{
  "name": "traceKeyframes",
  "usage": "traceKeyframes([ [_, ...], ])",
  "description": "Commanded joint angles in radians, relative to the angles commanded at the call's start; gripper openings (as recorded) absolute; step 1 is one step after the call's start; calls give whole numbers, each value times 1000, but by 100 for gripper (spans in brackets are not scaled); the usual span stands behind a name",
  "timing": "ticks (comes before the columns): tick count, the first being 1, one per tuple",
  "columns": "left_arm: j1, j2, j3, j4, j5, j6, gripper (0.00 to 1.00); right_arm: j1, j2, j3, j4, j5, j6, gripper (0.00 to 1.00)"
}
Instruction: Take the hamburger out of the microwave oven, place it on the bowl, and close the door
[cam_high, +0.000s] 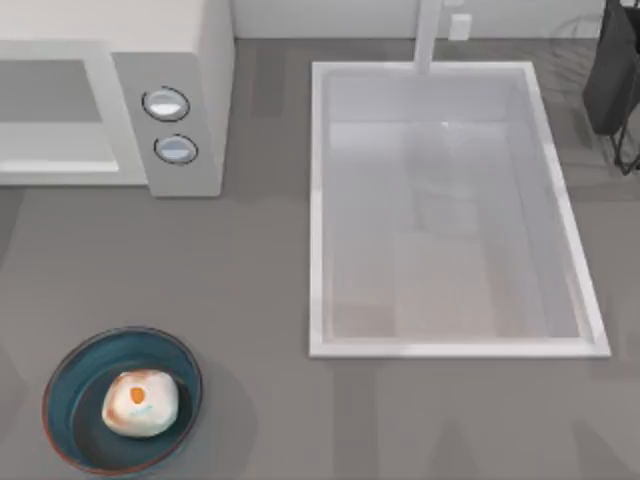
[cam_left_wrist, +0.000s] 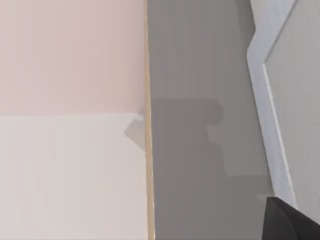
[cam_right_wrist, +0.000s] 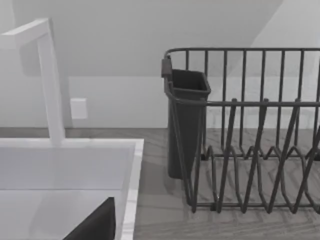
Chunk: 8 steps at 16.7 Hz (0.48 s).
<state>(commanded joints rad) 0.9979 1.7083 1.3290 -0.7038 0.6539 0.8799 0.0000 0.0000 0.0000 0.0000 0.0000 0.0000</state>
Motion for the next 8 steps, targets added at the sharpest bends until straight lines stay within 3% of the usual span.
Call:
traceKeyframes([
  [8,29,0,10,-44,29,19,0,0,0,0,0,0,0,100],
])
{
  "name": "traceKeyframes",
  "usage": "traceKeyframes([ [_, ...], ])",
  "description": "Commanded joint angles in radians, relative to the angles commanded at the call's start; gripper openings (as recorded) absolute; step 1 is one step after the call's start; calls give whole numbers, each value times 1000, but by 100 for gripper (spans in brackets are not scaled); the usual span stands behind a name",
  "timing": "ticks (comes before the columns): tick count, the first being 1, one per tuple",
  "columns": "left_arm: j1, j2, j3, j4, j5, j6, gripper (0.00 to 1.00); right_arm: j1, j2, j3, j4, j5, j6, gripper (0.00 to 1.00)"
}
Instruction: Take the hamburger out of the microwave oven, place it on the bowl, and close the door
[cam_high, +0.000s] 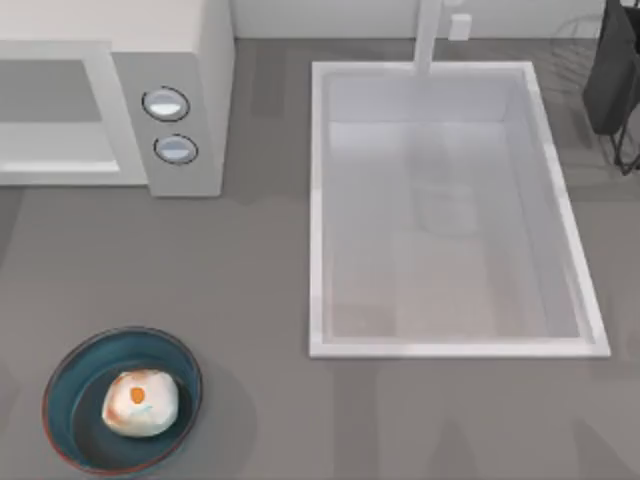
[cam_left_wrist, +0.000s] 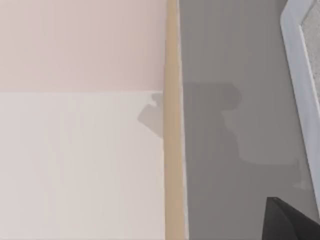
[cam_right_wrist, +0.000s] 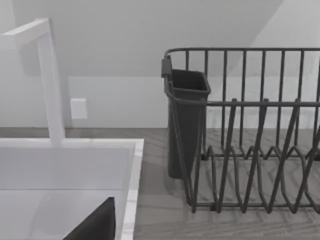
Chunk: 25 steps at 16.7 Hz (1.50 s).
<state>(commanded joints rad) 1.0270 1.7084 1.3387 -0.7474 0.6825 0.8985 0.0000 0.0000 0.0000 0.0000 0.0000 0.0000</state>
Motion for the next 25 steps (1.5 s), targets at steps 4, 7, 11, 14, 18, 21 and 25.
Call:
traceKeyframes([
  [4,4,39,-81,114,-5,5,0,0,0,0,0,0,0,100],
  [7,9,86,-177,272,-9,11,0,0,0,0,0,0,0,100],
  [11,15,131,-262,386,-13,17,0,0,0,0,0,0,0,100],
  [14,15,132,-264,388,-13,18,0,0,0,0,0,0,0,100],
  [18,-10,87,-304,407,-23,-9,0,0,0,0,0,0,0,100],
  [21,-70,-16,-428,462,-54,-73,0,0,0,0,0,0,0,100],
  [25,-151,-157,-605,542,-94,-162,0,0,0,0,0,0,0,100],
])
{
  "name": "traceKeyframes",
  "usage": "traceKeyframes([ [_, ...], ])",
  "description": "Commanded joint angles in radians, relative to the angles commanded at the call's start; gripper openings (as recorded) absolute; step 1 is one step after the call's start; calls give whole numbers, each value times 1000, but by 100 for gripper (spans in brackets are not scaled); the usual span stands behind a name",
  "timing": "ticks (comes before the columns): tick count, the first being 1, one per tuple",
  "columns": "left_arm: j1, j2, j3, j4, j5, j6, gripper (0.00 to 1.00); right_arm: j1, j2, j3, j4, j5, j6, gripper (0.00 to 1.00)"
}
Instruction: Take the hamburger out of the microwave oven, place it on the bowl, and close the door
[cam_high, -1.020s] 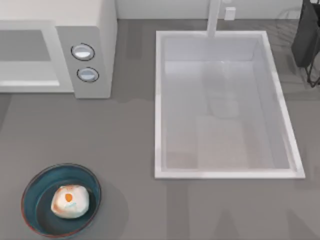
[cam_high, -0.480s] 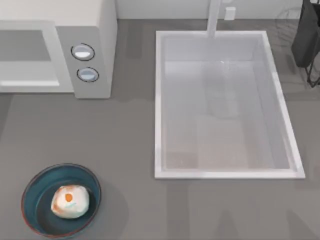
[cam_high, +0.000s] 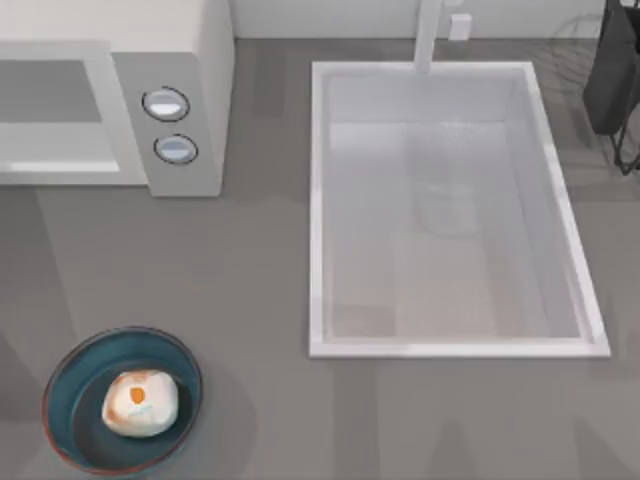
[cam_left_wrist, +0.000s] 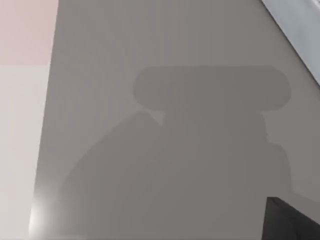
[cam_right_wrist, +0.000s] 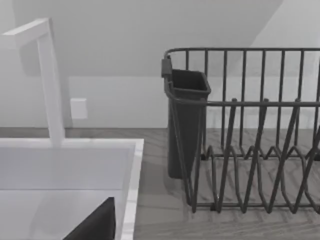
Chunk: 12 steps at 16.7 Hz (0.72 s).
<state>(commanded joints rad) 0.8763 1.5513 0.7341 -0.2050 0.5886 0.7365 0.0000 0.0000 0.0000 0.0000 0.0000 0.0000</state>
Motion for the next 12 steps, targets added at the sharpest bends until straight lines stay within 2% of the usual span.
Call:
traceKeyframes([
  [8,-31,-44,-49,22,-18,-37,0,0,0,0,0,0,0,100],
  [12,-181,-189,-165,61,-105,-173,0,0,0,0,0,0,0,100],
])
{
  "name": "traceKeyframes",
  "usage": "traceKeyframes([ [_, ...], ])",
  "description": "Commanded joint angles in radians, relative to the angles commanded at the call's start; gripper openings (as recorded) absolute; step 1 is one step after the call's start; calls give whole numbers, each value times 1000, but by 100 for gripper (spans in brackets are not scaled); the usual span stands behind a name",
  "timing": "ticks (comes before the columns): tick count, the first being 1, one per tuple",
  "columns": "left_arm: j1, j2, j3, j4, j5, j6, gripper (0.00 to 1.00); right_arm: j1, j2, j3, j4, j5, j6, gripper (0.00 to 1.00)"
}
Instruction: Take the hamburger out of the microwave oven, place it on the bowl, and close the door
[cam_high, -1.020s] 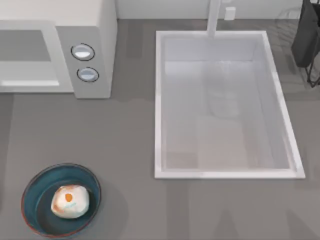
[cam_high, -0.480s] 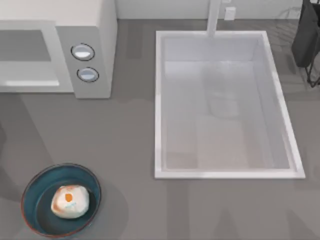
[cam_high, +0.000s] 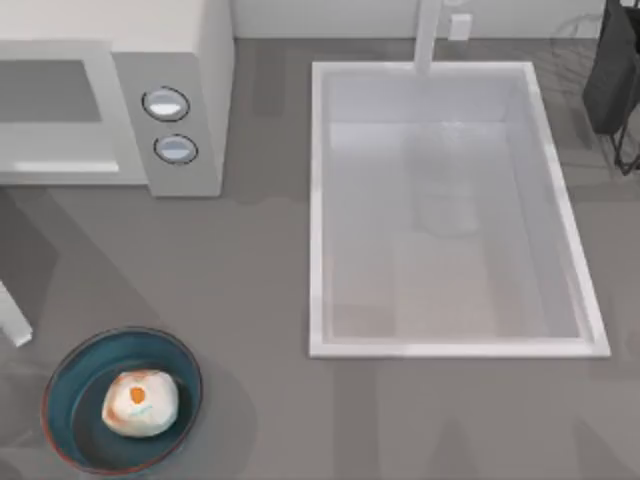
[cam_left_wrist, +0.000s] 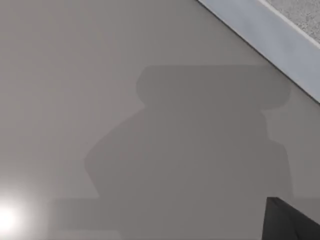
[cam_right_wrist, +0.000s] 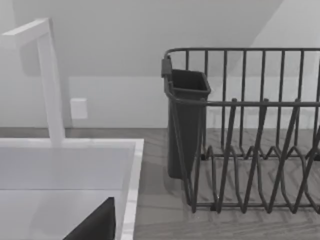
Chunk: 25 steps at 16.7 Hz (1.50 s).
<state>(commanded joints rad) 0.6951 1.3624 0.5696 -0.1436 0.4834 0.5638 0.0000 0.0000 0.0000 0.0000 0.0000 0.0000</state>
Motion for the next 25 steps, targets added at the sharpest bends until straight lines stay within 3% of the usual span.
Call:
traceKeyframes([
  [4,-150,-142,-119,41,-89,-139,0,0,0,0,0,0,0,100],
  [12,-197,-162,-137,44,-124,-183,0,0,0,0,0,0,0,100],
  [21,-643,-301,-219,54,-417,-505,0,0,0,0,0,0,0,100],
  [25,-699,-328,-234,56,-466,-557,0,0,0,0,0,0,0,100],
])
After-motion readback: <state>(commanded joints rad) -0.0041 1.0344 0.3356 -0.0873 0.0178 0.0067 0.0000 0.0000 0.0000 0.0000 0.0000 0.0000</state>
